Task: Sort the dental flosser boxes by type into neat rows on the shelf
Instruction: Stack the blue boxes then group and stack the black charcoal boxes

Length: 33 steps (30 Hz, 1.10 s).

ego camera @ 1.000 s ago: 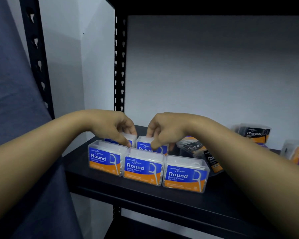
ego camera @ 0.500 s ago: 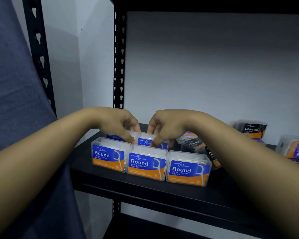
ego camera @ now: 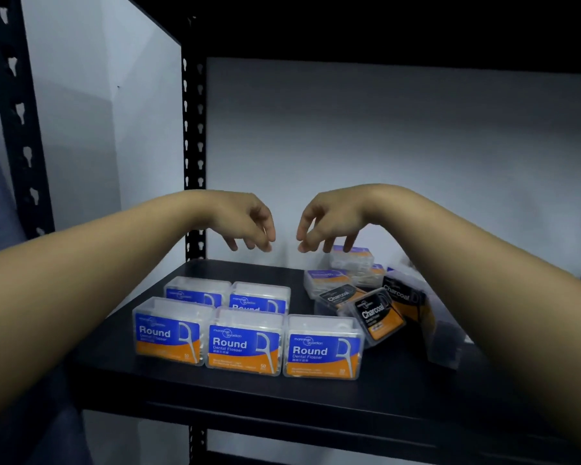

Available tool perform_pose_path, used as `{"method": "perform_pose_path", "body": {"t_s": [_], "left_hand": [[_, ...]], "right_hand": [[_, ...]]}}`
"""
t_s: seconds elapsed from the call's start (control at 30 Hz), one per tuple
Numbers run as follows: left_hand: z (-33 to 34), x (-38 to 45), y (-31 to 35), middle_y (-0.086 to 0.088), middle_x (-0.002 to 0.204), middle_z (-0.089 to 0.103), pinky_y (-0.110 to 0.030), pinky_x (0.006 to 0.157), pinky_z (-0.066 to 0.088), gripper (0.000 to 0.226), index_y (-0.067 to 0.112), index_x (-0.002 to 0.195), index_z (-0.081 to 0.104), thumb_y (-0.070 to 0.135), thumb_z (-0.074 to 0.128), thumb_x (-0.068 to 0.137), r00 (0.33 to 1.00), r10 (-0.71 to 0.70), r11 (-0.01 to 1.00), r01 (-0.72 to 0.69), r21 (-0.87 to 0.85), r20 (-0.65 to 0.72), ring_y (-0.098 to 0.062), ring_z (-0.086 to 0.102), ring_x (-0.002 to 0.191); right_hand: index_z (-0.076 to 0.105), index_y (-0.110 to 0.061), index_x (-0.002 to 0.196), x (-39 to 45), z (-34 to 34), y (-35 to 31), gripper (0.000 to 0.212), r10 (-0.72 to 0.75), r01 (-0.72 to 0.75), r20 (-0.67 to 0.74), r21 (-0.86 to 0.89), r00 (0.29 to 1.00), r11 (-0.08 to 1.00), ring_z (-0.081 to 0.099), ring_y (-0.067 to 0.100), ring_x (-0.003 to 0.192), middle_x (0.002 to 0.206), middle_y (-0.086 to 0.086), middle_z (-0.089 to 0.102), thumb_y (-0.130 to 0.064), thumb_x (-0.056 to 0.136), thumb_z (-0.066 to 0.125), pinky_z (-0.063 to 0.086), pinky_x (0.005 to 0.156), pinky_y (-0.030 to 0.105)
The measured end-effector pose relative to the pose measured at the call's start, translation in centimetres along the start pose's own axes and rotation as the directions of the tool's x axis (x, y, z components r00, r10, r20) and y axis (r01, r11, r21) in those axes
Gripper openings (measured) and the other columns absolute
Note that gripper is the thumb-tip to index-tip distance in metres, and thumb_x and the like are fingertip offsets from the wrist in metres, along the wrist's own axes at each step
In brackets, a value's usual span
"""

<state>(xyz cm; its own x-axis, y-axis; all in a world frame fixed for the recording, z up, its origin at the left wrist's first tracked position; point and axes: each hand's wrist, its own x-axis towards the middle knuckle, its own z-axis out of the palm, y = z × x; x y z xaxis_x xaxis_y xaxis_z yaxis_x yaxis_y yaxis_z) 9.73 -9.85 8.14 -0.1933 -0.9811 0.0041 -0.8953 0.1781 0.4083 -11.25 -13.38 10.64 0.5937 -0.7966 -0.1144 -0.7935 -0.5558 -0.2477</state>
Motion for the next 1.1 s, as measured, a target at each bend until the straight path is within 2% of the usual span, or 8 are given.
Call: {"method": "perform_pose_path", "body": {"t_s": [0.2, 0.4, 0.5, 0.57, 0.7, 0.83, 0.93, 1.1], "left_hand": [[1.7, 4.8, 3.5, 0.0, 0.102, 0.071, -0.036, 0.08, 0.063, 0.032, 0.016, 0.113, 0.068, 0.029, 0.078, 0.085, 0.997, -0.059, 0.996, 0.056, 0.07, 0.039, -0.016, 0.07, 0.096], [4.7, 9.0, 7.0, 0.0, 0.119, 0.064, -0.032, 0.074, 0.059, 0.046, 0.022, 0.122, 0.06, 0.037, 0.079, 0.082, 1.0, -0.004, 0.987, 0.008, 0.163, -0.029, -0.02, 0.064, 0.098], [5.8, 10.3, 8.4, 0.002, 0.134, 0.059, -0.037, 0.098, 0.052, 0.06, 0.022, 0.134, 0.055, 0.041, 0.078, 0.082, 0.998, 0.038, 0.966, -0.023, 0.256, -0.055, -0.021, 0.059, 0.116], [6.5, 10.8, 9.3, 0.001, 0.145, 0.052, -0.036, 0.107, 0.045, 0.069, 0.022, 0.144, 0.048, 0.04, 0.077, 0.084, 0.997, 0.06, 0.951, -0.044, 0.307, -0.043, -0.021, 0.053, 0.128], [7.9, 11.7, 10.4, -0.001, 0.15, 0.046, -0.037, 0.108, 0.042, 0.082, 0.028, 0.153, 0.038, 0.035, 0.079, 0.082, 0.994, 0.103, 0.914, -0.104, 0.391, 0.025, -0.023, 0.048, 0.132], [9.5, 12.3, 10.5, 0.0, 0.146, 0.052, -0.038, 0.106, 0.044, 0.092, 0.032, 0.154, 0.034, 0.043, 0.08, 0.075, 0.993, 0.043, 0.906, -0.085, 0.416, 0.108, -0.023, 0.053, 0.126], [9.9, 12.3, 10.6, 0.0, 0.148, 0.051, -0.037, 0.108, 0.043, 0.094, 0.029, 0.156, 0.034, 0.045, 0.08, 0.075, 0.995, 0.021, 0.904, -0.058, 0.423, 0.092, -0.023, 0.052, 0.128], [9.1, 11.1, 10.8, 0.002, 0.154, 0.042, -0.034, 0.11, 0.038, 0.089, 0.031, 0.156, 0.033, 0.049, 0.077, 0.081, 0.996, -0.036, 0.903, -0.003, 0.43, 0.081, -0.021, 0.046, 0.136]], "right_hand": [[0.071, -0.009, 0.119, -0.6, -1.4, 4.6, 0.03, 0.196, -0.195, 0.003, -0.065, 0.981, 0.979, 0.075, 0.026, 0.104, 0.116, 0.009, 0.076, -0.025, 0.094, 0.071, 0.063, 0.088, 0.048], [0.075, -0.006, 0.115, -0.4, -1.6, 9.9, 0.031, 0.26, -0.265, -0.069, -0.083, 0.963, 0.961, 0.074, 0.024, 0.101, 0.109, 0.008, 0.075, -0.028, 0.093, 0.074, 0.064, 0.088, 0.046], [0.076, -0.006, 0.113, 0.2, -1.7, 12.2, 0.033, 0.254, -0.264, -0.097, -0.119, 0.962, 0.957, 0.073, 0.022, 0.1, 0.103, 0.005, 0.074, -0.031, 0.091, 0.077, 0.065, 0.087, 0.044], [0.078, -0.007, 0.11, 0.7, -1.8, 13.7, 0.034, 0.246, -0.263, -0.127, -0.147, 0.961, 0.954, 0.073, 0.023, 0.1, 0.104, 0.006, 0.075, -0.032, 0.089, 0.079, 0.065, 0.085, 0.042], [0.078, -0.009, 0.109, 1.9, -1.1, 16.0, 0.036, 0.226, -0.259, -0.169, -0.21, 0.959, 0.943, 0.076, 0.027, 0.092, 0.111, 0.006, 0.076, -0.035, 0.085, 0.083, 0.065, 0.085, 0.042], [0.078, -0.017, 0.112, 2.7, -0.4, 17.0, 0.044, 0.168, -0.205, -0.162, -0.256, 0.972, 0.945, 0.075, 0.025, 0.094, 0.112, 0.002, 0.077, -0.042, 0.077, 0.089, 0.063, 0.09, 0.043], [0.08, -0.025, 0.11, 3.0, 0.1, 17.2, 0.045, 0.128, -0.157, -0.124, -0.262, 0.984, 0.952, 0.071, 0.021, 0.1, 0.111, -0.004, 0.076, -0.043, 0.07, 0.091, 0.06, 0.094, 0.043], [0.079, -0.021, 0.113, 4.1, 1.1, 17.2, 0.042, 0.098, -0.128, -0.121, -0.273, 0.988, 0.953, 0.072, 0.025, 0.099, 0.118, 0.002, 0.074, -0.033, 0.074, 0.089, 0.063, 0.089, 0.043]]}}
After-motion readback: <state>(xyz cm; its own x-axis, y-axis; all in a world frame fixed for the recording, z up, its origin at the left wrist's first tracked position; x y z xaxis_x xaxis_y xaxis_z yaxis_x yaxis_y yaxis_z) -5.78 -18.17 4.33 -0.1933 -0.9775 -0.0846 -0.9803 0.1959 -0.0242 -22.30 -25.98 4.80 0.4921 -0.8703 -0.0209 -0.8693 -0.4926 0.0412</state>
